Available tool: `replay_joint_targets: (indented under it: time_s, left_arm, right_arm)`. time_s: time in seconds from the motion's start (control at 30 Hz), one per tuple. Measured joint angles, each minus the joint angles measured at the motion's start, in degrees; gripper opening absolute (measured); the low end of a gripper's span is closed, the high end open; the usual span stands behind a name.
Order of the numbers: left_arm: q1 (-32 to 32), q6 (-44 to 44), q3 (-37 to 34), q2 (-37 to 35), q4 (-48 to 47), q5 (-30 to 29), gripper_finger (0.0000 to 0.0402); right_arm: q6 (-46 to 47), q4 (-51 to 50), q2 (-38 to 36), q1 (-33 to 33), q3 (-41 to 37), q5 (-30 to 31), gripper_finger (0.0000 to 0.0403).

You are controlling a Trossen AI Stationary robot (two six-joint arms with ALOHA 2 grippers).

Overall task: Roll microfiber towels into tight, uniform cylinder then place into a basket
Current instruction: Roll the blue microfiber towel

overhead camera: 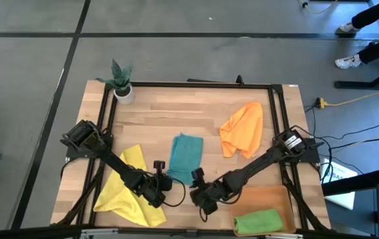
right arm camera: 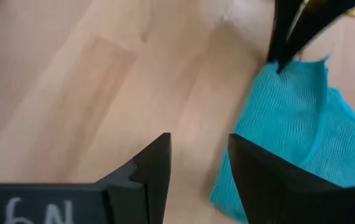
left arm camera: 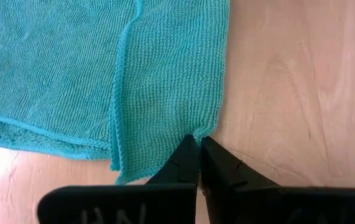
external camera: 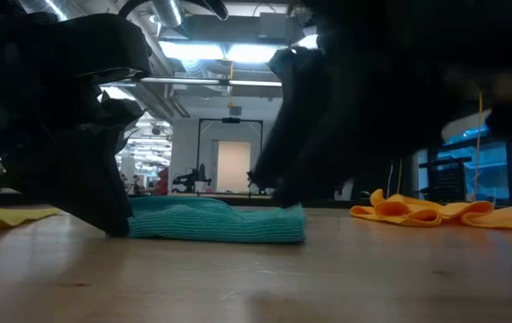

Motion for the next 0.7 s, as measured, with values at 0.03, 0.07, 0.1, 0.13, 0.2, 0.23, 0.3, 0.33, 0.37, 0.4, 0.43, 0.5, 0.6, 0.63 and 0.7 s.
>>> replay_joint_targets:
  time_s: [0.03, 0.07, 0.1, 0.13, 0.2, 0.23, 0.3, 0.33, 0.37, 0.4, 0.43, 0.5, 0.6, 0.63, 0.7]
  left_arm:
    - [0.0, -0.2, 0.0, 0.0, 0.0, 0.0, 0.0000]
    - [0.0, -0.5, 0.0, 0.0, 0.0, 0.0, 0.0000]
    - [0.0, -0.6, 0.0, 0.0, 0.0, 0.0, 0.0000]
    - [0.0, -0.6, 0.0, 0.0, 0.0, 0.0, 0.0000]
    - [0.0, -0.6, 0.0, 0.0, 0.0, 0.0, 0.0000]
    - [0.0, -0.6, 0.0, 0.0, 0.0, 0.0, 0.0000]
    - [0.0, -0.6, 0.0, 0.0, 0.0, 0.0, 0.0000]
    - [0.0, -0.6, 0.0, 0.0, 0.0, 0.1, 0.0000]
    - [0.0, -0.6, 0.0, 0.0, 0.0, 0.0, 0.0000]
    - [0.0, -0.6, 0.0, 0.0, 0.0, 0.0, 0.0000]
    - [0.0, -0.6, 0.0, 0.0, 0.0, 0.1, 0.0000]
    - [0.0, -0.6, 0.0, 0.0, 0.0, 0.0, 0.0000]
    - [0.0, -0.6, 0.0, 0.0, 0.0, 0.1, 0.0000]
    - [0.0, -0.6, 0.0, 0.0, 0.0, 0.1, 0.0000]
    - [0.0, -0.6, 0.0, 0.0, 0.0, 0.1, 0.0000]
  right_arm:
    - [-0.1, 0.0, 0.3, 0.0, -0.5, 0.9, 0.0161]
    - [-0.1, 0.7, 0.7, -0.2, -1.0, 1.7, 0.0161]
    - [0.2, 1.3, 0.9, -0.4, -1.7, 2.0, 0.0161]
    - [0.3, 1.5, 0.9, -0.6, -2.6, 2.2, 0.0161]
    - [0.3, 3.5, 1.0, -1.0, -3.8, 2.5, 0.0161]
    - [0.3, 4.3, 1.0, -1.1, -4.4, 3.2, 0.0161]
    - [0.3, 4.5, 1.1, -1.3, -4.8, 5.4, 0.0161]
    - [0.3, 4.5, 1.1, -1.3, -4.8, 5.9, 0.0161]
    - [0.3, 4.7, 1.3, -1.4, -4.8, 5.8, 0.0161]
    - [0.4, 4.7, 1.4, -1.5, -4.8, 5.7, 0.0161]
    - [0.4, 4.6, 1.5, -1.6, -4.8, 5.4, 0.0161]
    - [0.5, 4.7, 1.6, -1.7, -4.8, 4.8, 0.0161]
    - [0.6, 4.7, 1.8, -1.7, -4.7, 5.4, 0.0161]
    - [0.7, 4.8, 1.8, -1.7, -4.7, 5.8, 0.0160]
    - [0.9, 4.7, 1.8, -1.7, -4.7, 6.1, 0.0156]
